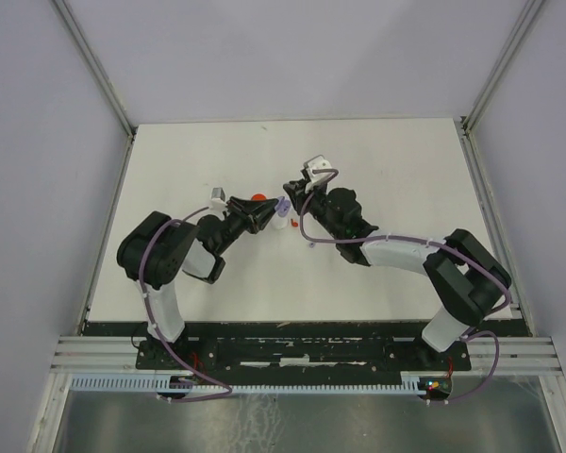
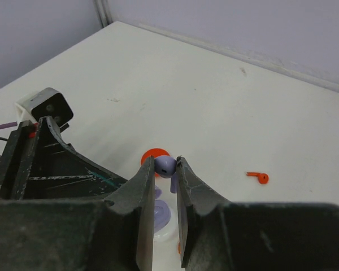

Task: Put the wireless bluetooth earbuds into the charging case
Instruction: Place the earbud in the charging case.

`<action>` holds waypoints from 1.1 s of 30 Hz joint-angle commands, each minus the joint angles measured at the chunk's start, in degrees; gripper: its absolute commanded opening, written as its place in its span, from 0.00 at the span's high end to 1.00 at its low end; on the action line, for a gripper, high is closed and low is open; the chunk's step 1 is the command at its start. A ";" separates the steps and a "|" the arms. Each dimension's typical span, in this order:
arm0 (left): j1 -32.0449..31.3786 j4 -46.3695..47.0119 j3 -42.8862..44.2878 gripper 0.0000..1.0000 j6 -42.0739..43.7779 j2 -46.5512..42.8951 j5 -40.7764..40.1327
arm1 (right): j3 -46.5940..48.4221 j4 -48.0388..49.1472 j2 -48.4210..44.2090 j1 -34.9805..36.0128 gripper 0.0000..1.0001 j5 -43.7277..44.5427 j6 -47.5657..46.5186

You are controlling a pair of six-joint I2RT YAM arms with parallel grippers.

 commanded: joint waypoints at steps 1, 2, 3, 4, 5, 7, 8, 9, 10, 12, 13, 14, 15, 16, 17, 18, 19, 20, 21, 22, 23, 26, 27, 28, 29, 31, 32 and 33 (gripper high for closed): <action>-0.30 4.66 1.42 0.97 -2.64 1.23 -0.62 | -5.41 18.76 2.53 0.33 0.99 -5.41 -1.86; -0.26 4.79 1.40 0.97 -4.07 1.36 -0.62 | -6.38 22.17 3.17 0.38 0.99 -5.61 -2.05; -0.24 5.04 1.41 0.97 -4.40 1.48 -0.58 | -7.04 24.07 3.62 0.34 0.99 -5.89 -2.32; -0.21 5.17 1.51 0.97 -4.52 1.46 -0.47 | -7.44 25.13 4.00 0.34 0.99 -6.07 -2.30; -0.27 5.18 1.62 0.97 -4.57 1.57 -0.45 | -7.69 25.61 4.30 0.38 0.99 -6.16 -2.23; -0.25 5.21 1.66 0.97 -4.65 1.67 -0.36 | -8.24 26.92 4.76 0.38 0.99 -6.57 -2.05; -0.24 5.30 1.62 0.97 -4.73 1.74 -0.36 | -8.66 28.05 5.06 0.35 0.99 -6.81 -2.06; -0.27 5.42 1.68 0.97 -4.79 1.89 -0.36 | -9.09 29.36 5.28 0.35 0.99 -6.98 -1.90; -0.32 5.57 1.65 0.97 -4.90 1.98 -0.36 | -9.50 30.41 5.50 0.33 0.99 -7.12 -1.83; -0.28 5.68 1.77 0.97 -4.97 2.16 -0.28 | -9.90 31.33 5.85 0.38 0.99 -7.30 -1.40; -0.29 5.79 1.76 0.97 -5.05 2.24 -0.27 | -9.99 31.35 5.96 0.34 0.99 -7.39 -1.15; -0.28 5.94 1.76 0.97 -5.16 2.33 -0.27 | -10.15 31.56 6.14 0.35 0.99 -7.55 -1.00; -0.28 6.07 1.75 0.97 -5.26 2.42 -0.27 | -10.31 32.08 6.30 0.37 0.99 -7.73 -0.84; -0.26 6.22 1.81 0.97 -5.28 2.46 -0.27 | -10.57 32.69 6.54 0.33 0.99 -7.85 -0.61; -0.26 6.32 1.87 0.97 -5.36 2.54 -0.20 | -10.66 33.19 6.78 0.36 0.99 -7.96 -0.39; -0.27 6.40 1.92 0.97 -5.37 2.54 -0.16 | -10.81 33.37 6.93 0.40 0.99 -7.97 -0.28; -0.27 6.51 1.87 0.97 -5.49 2.60 -0.20 | -10.90 33.38 7.01 0.38 0.99 -8.04 -0.20; -0.31 6.68 1.93 0.97 -5.58 2.64 -0.18 | -10.99 33.46 7.07 0.33 0.99 -8.25 -0.13; -0.28 6.89 1.88 0.97 -5.73 2.65 -0.18 | -11.09 33.50 7.24 0.35 0.99 -8.36 -0.03; -0.25 6.96 1.87 0.97 -5.86 2.73 -0.18 | -11.14 33.72 7.36 0.41 0.99 -8.41 0.14; -0.28 7.12 1.95 0.97 -5.93 2.69 -0.14 | -11.25 33.90 7.57 0.41 0.99 -8.49 0.18; -0.27 7.38 2.01 0.97 -6.07 2.67 -0.09 | -11.85 34.89 7.94 0.46 0.99 -8.63 0.56; -0.24 7.33 2.15 0.97 -6.15 2.73 -0.03 | -11.96 34.99 8.07 0.42 0.99 -8.74 0.70; -0.27 7.43 2.18 0.97 -6.16 2.78 -0.01 | -12.12 35.06 8.21 0.44 0.99 -8.76 0.82; -0.28 7.48 2.21 0.97 -6.22 2.82 0.06 | -12.34 35.21 8.32 0.42 0.99 -8.84 0.94; -0.26 7.73 2.15 0.97 -6.30 2.97 0.04 | -12.76 35.80 8.58 0.46 0.99 -8.85 0.93; -0.24 7.89 2.21 0.97 -6.33 3.04 0.08 | -12.97 36.10 8.69 0.42 0.99 -8.93 0.99; -0.30 7.93 2.26 0.97 -6.40 3.08 0.15 | -13.08 36.17 8.82 0.46 0.99 -8.98 1.12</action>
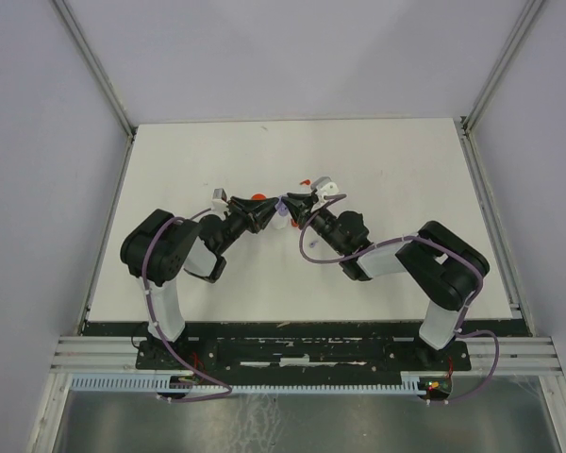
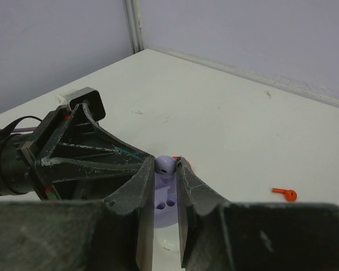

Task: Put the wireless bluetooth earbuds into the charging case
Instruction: Place the earbud in the charging case.

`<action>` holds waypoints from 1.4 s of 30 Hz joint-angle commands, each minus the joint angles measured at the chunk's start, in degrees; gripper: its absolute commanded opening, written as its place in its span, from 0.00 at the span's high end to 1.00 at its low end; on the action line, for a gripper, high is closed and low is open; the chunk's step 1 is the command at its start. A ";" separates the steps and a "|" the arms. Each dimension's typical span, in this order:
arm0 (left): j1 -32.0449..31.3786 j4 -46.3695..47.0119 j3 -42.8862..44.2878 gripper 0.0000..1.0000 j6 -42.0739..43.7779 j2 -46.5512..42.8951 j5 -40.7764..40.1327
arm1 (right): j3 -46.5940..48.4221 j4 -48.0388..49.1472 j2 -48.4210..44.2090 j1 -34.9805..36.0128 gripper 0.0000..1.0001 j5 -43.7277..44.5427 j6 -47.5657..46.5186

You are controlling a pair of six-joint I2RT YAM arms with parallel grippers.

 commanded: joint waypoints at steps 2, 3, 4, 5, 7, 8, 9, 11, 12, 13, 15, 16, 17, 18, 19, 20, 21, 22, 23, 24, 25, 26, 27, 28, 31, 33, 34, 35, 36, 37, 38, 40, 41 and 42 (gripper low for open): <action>-0.25 6.92 1.34 0.97 -2.30 0.72 0.08 | -1.14 4.70 1.00 0.29 0.99 -1.34 1.50; -0.25 6.97 1.33 0.97 -2.31 0.77 0.08 | -1.27 4.90 1.21 0.33 0.99 -1.33 1.46; -0.25 7.03 1.28 0.97 -2.30 0.74 0.15 | -1.50 5.43 1.40 0.40 0.99 -1.33 1.50; -0.30 7.12 1.29 0.97 -2.34 0.75 0.14 | -1.68 5.79 1.53 0.37 0.99 -1.25 1.64; -0.24 7.13 1.29 0.97 -2.38 0.73 0.09 | -1.88 6.06 1.65 0.35 0.99 -1.33 1.75; -0.26 7.16 1.36 0.97 -2.38 0.77 0.08 | -1.90 6.19 1.73 0.36 0.99 -1.37 1.80; -0.26 7.17 1.36 0.97 -2.39 0.81 0.08 | -2.01 6.18 1.74 0.35 0.99 -1.34 1.87; -0.24 7.30 1.37 0.97 -2.41 0.77 0.16 | -2.13 6.27 1.82 0.35 0.99 -1.33 1.89; -0.19 7.30 1.36 0.97 -2.48 0.79 0.16 | -2.23 6.31 1.82 0.35 0.99 -1.33 1.90; -0.13 7.35 1.32 0.97 -2.44 0.81 0.09 | -2.32 6.43 1.75 0.35 0.99 -1.29 1.94; -0.15 7.41 1.31 0.97 -2.49 0.77 0.13 | -2.49 6.50 1.67 0.35 0.99 -1.16 1.99; -0.10 7.52 1.31 0.97 -2.54 0.81 0.09 | -2.60 6.44 1.57 0.35 0.99 -1.08 1.98; -0.16 7.55 1.35 0.97 -2.62 0.78 0.09 | -2.76 6.28 1.44 0.36 0.99 -1.00 2.06; -0.14 7.64 1.36 0.97 -2.59 0.81 0.08 | -2.74 6.14 1.39 0.37 0.99 -0.84 2.19; -0.16 7.73 1.36 0.97 -2.68 0.84 0.08 | -2.86 5.99 1.39 0.35 0.98 -0.81 2.37; -0.04 7.84 1.36 0.97 -2.82 0.75 0.13 | -2.94 5.94 1.39 0.39 0.98 -0.80 2.47; -0.02 7.99 1.32 0.97 -2.79 0.71 0.17 | -3.04 5.94 1.45 0.35 0.98 -0.80 2.54; -0.01 8.08 1.35 0.97 -2.79 0.65 0.17 | -3.13 6.03 1.59 0.35 0.98 -0.76 2.65; -0.05 8.10 1.36 0.97 -2.82 0.53 0.17 | -3.22 6.05 1.56 0.35 0.98 -0.60 2.80; -0.02 8.07 1.33 0.97 -2.82 0.47 0.17 | -3.27 5.99 1.59 0.41 0.98 -0.55 2.92; -0.03 8.09 1.27 0.97 -2.79 0.40 0.17 | -3.26 5.92 1.61 0.40 0.99 -0.50 2.99; -0.02 8.03 1.26 0.97 -2.83 0.33 0.17 | -3.30 5.94 1.57 0.35 0.98 -0.46 3.15; 0.00 8.08 1.24 0.97 -2.83 0.25 0.17 | -3.38 5.90 1.56 0.35 0.98 -0.45 3.25; 0.00 8.03 1.26 0.97 -2.84 0.28 0.17 | -3.40 5.75 1.61 0.36 0.97 -0.45 3.44; 0.10 8.04 1.26 0.97 -2.73 0.20 0.26 | -3.32 5.43 1.43 0.37 0.85 -0.26 3.72; 0.09 8.08 1.27 0.97 -2.67 0.13 0.35 | -3.31 5.42 1.26 0.35 0.75 -0.10 3.90; 0.13 8.05 1.28 0.97 -2.65 0.26 0.39 | -3.32 5.55 1.10 0.35 0.71 -0.02 3.95; 0.14 8.06 1.34 0.97 -2.66 0.24 0.39 | -3.32 6.11 0.95 0.37 0.68 0.22 4.02; 0.15 8.05 1.32 0.97 -2.58 0.37 0.47 | -3.39 6.78 0.69 0.35 0.62 0.60 4.19; 0.13 8.02 1.39 0.97 -2.49 0.57 0.52 | -3.55 7.69 0.31 0.39 0.59 0.90 4.40; 0.11 8.05 1.38 0.97 -2.45 0.74 0.60 | -3.66 8.50 -0.06 0.35 0.56 0.96 4.43; 0.09 8.07 1.48 0.97 -2.57 1.01 0.61 | -2.95 7.99 -1.15 0.35 0.49 0.93 4.45; 0.09 8.09 1.59 0.97 -2.51 1.11 0.61 | -2.58 7.04 -2.02 0.35 0.48 1.02 4.37; 0.09 8.14 1.58 0.97 -2.64 1.14 0.61 | -2.39 6.22 -3.04 0.35 0.48 1.50 4.35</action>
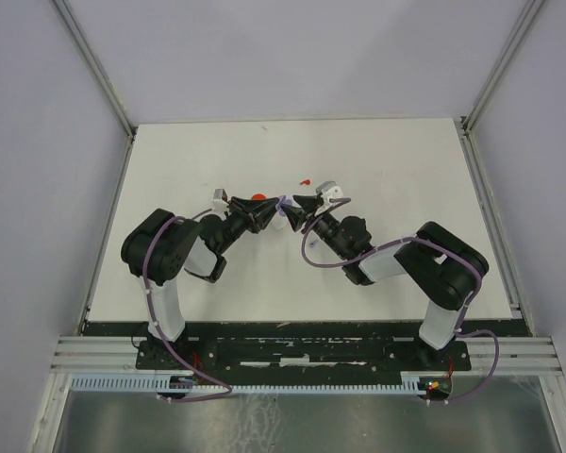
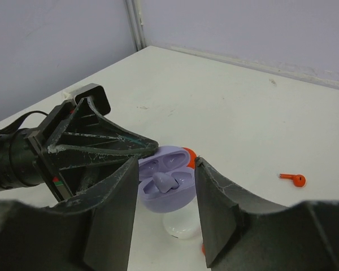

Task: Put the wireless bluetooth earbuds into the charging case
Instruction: Place the earbud in the charging case, then adjust the earbud with the charging case.

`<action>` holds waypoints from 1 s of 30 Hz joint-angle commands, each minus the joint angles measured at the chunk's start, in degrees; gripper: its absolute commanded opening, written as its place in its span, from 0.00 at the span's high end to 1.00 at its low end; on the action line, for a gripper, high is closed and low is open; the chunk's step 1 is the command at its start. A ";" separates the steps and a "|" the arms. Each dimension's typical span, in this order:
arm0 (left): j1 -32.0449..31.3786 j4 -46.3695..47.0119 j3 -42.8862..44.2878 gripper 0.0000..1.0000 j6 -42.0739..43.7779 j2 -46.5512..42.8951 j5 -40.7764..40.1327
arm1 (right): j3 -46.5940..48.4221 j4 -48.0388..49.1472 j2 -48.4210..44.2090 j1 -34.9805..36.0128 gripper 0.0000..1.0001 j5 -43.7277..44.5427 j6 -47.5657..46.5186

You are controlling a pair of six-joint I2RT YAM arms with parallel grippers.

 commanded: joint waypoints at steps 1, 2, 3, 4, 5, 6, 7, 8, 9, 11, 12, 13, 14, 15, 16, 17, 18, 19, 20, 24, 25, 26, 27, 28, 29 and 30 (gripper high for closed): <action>0.10 8.17 1.33 0.97 -1.81 0.79 0.33 | 0.90 2.53 -5.14 0.22 0.47 2.05 1.11; 0.22 8.11 1.32 0.97 -1.82 0.79 0.35 | 0.69 2.63 -6.18 0.22 0.47 3.38 1.40; 0.25 8.15 1.22 0.97 -1.80 0.79 0.35 | 0.38 2.77 -7.30 0.26 0.47 4.85 1.56; 0.31 8.14 1.14 0.97 -1.76 0.81 0.40 | 0.10 2.68 -8.49 0.15 0.47 6.71 1.62; 0.37 8.18 1.12 0.97 -1.75 0.86 0.41 | -0.01 1.85 -9.80 0.13 0.47 8.69 1.66; 0.39 8.13 1.11 0.97 -1.75 0.90 0.43 | 0.28 -0.58 -11.22 0.13 0.47 10.47 1.56; 0.41 8.17 1.11 0.97 -1.72 0.88 0.44 | 1.13 -7.29 -13.91 0.13 0.47 12.18 1.31; 0.48 8.14 1.14 0.97 -1.71 0.89 0.50 | 2.90 -16.21 -16.25 0.13 0.46 13.89 1.12; 0.51 8.17 1.13 0.97 -1.68 0.86 0.52 | 5.50 -27.56 -18.28 0.23 0.45 15.94 1.14; 0.55 8.17 1.12 0.97 -1.62 0.90 0.56 | 13.48 -50.49 -20.55 0.23 0.36 19.13 1.17; 0.55 8.13 1.13 0.97 -1.65 0.90 0.61 | 16.36 -58.30 -20.73 0.26 0.30 20.03 1.11; 0.63 8.11 1.10 0.97 -1.60 0.90 0.54 | 18.12 -63.49 -20.87 0.29 0.24 20.54 1.10; 0.64 8.13 1.10 0.97 -1.56 0.90 0.53 | 18.76 -66.28 -21.14 0.45 0.20 21.01 1.18; 0.65 8.11 1.14 0.97 -1.49 0.98 0.48 | 18.77 -68.04 -21.49 0.52 0.15 21.42 1.33; 0.64 8.14 1.07 0.97 -1.41 1.03 0.52 | 18.82 -69.59 -21.72 0.56 0.10 21.79 1.58; 0.64 8.16 1.08 0.97 -1.37 1.14 0.46 | 19.24 -71.59 -21.74 0.69 0.08 22.40 2.07; 0.75 8.18 1.13 0.97 -1.39 1.23 0.52 | 20.21 -74.23 -21.48 0.68 0.06 22.89 2.44; 0.75 8.13 1.13 0.97 -1.39 1.23 0.52 | 21.65 -76.99 -20.88 0.70 0.02 23.49 2.72; 0.80 8.17 1.08 0.97 -1.39 1.21 0.53 | 23.40 -80.30 -20.06 0.80 0.00 24.15 3.04; 0.84 8.12 1.13 0.97 -1.22 1.06 0.52 | 26.43 -85.46 -17.90 1.32 0.01 24.18 3.27; 0.78 8.12 1.09 0.97 -1.15 1.05 0.53 | 26.23 -84.79 -17.76 1.43 0.01 23.53 3.25; 0.83 8.13 1.02 0.97 -1.07 1.00 0.53 | 26.37 -84.48 -17.29 1.51 0.01 22.98 3.44; 0.88 8.16 0.98 0.97 -1.05 0.99 0.53 | 26.59 -84.48 -16.95 1.58 0.01 22.34 3.62; 0.84 8.13 0.97 0.97 -1.04 0.97 0.53 | 26.99 -84.56 -16.47 1.67 0.01 21.83 3.68; 0.83 8.11 0.97 0.97 -1.04 0.97 0.53 | 27.48 -84.90 -15.96 1.77 0.01 21.57 3.87; 0.77 8.18 0.97 0.97 -1.02 0.99 0.57 | 27.77 -84.98 -15.47 1.91 0.01 21.17 3.93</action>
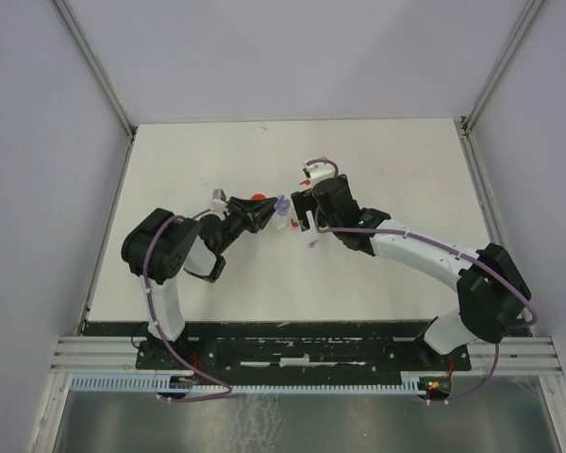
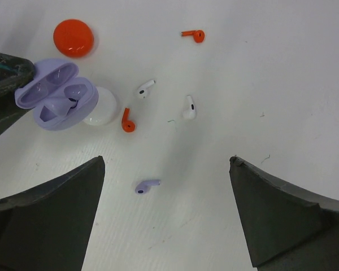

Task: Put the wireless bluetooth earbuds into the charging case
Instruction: Adjust the earbud with the charging case.

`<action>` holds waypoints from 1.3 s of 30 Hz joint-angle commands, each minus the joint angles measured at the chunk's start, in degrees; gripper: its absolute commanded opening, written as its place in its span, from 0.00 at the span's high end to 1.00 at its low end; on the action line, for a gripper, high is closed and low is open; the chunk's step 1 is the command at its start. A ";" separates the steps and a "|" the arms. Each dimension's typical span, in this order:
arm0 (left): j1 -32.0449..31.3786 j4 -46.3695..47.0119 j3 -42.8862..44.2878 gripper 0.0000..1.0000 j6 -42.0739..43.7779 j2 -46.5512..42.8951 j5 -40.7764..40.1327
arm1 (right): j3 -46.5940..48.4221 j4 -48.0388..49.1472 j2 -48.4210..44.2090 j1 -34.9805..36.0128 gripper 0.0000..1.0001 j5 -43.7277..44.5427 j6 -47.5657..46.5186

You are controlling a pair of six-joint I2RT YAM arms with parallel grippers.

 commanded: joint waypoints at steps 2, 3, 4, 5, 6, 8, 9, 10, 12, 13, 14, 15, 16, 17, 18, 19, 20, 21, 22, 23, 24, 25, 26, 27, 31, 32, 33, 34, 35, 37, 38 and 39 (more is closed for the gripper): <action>0.14 8.12 0.95 0.97 -0.96 0.29 0.59 | 4.32 -1.48 2.14 0.98 0.01 -1.30 1.17; 0.16 8.11 0.95 0.97 -0.96 0.34 0.59 | 4.54 -1.45 2.40 1.20 0.01 -1.62 1.20; 0.13 8.18 0.90 0.97 -0.91 0.37 0.66 | 4.70 -1.19 2.71 1.37 0.01 -1.83 1.13; 0.10 8.14 0.89 0.97 -0.87 0.38 0.68 | 4.96 -1.04 2.96 1.48 0.01 -1.87 1.19; 0.14 8.10 0.93 0.97 -0.87 0.42 0.68 | 5.21 -0.96 3.16 1.62 0.01 -1.87 1.20; 0.07 8.16 0.94 0.97 -0.87 0.42 0.76 | 5.69 -0.92 3.56 1.67 0.00 -1.67 1.28; 0.07 8.15 0.95 0.97 -0.87 0.44 0.84 | 5.99 -0.94 3.77 1.67 0.01 -1.62 1.21; 0.03 8.10 0.95 0.97 -0.80 0.44 0.85 | 6.17 -0.93 3.91 1.67 0.00 -1.46 1.16; 0.03 7.98 0.89 0.97 -0.65 0.38 0.88 | 6.70 -0.95 4.17 1.67 0.01 -1.64 1.20; 0.01 7.85 0.92 0.97 -0.60 0.38 0.86 | 7.05 -1.01 4.24 1.67 0.00 -1.91 1.20; -0.05 7.80 0.89 0.97 -0.60 0.45 0.86 | 7.26 -1.01 4.28 1.72 0.01 -2.22 1.28; 0.00 7.75 0.89 0.97 -0.60 0.46 0.86 | 7.47 -1.02 4.37 1.76 0.01 -2.49 1.38; 0.04 7.82 0.90 0.97 -0.59 0.54 0.93 | 7.65 -0.94 4.44 1.84 0.01 -2.63 1.44; -0.01 7.81 0.94 0.97 -0.60 0.55 0.94 | 7.87 -0.98 4.61 1.97 0.01 -2.75 1.44; 0.00 7.78 0.95 0.97 -0.60 0.55 0.88 | 8.16 -1.03 4.73 2.04 0.01 -2.89 1.44; -0.08 7.79 1.01 0.97 -0.60 0.56 0.87 | 8.44 -1.06 4.92 2.09 0.01 -2.99 1.46; -0.02 7.81 1.03 0.97 -0.53 0.56 0.92 | 8.74 -1.16 5.15 2.19 0.00 -3.08 1.45; 0.03 7.83 1.01 0.97 -0.52 0.56 0.92 | 9.05 -1.19 5.43 2.32 0.01 -3.19 1.46; 0.02 7.82 1.03 0.97 -0.47 0.56 0.94 | 9.34 -1.23 5.74 2.41 0.01 -3.26 1.45; 0.01 7.78 1.04 0.97 -0.51 0.56 0.94 | 9.72 -1.29 6.09 2.46 0.01 -3.38 1.40; -0.01 7.77 1.04 0.97 -0.51 0.56 0.94 | 10.09 -1.35 6.47 2.58 0.01 -3.43 1.42; -0.09 7.83 1.04 0.97 -0.52 0.53 0.89 | 10.44 -1.36 6.77 2.71 0.01 -3.53 1.38; -0.10 7.82 1.04 0.97 -0.49 0.53 0.88 | 10.84 -1.37 7.08 2.80 0.01 -3.62 1.38; -0.05 7.79 1.02 0.97 -0.51 0.55 0.92 | 11.18 -1.36 7.44 2.89 0.01 -3.63 1.37; -0.14 7.82 0.97 0.97 -0.53 0.47 0.93 | 12.64 -1.79 9.00 3.08 0.00 -3.26 1.44; -0.14 7.71 0.95 0.97 -0.47 0.41 0.94 | 12.94 -1.93 9.22 3.08 0.01 -3.09 1.46; -0.13 7.75 0.93 0.97 -0.51 0.34 0.90 | 13.02 -1.86 9.36 3.08 0.01 -2.84 1.39; -0.18 7.74 0.93 0.97 -0.51 0.44 0.94 | 13.15 -1.84 9.53 3.08 0.01 -2.53 1.33; -0.17 7.78 0.94 0.97 -0.51 0.46 0.93 | 13.21 -1.92 9.63 3.12 0.01 -2.11 1.37; -0.19 7.69 0.88 0.97 -0.55 0.47 0.94 | 13.65 -2.27 9.93 3.08 0.01 -1.31 1.26; -0.15 7.73 0.90 0.97 -0.52 0.47 0.94 | 13.87 -2.48 10.06 3.08 0.00 -0.86 1.28; -0.19 7.74 0.89 0.97 -0.52 0.47 0.93 | 14.00 -2.53 10.15 3.08 0.01 -0.56 1.29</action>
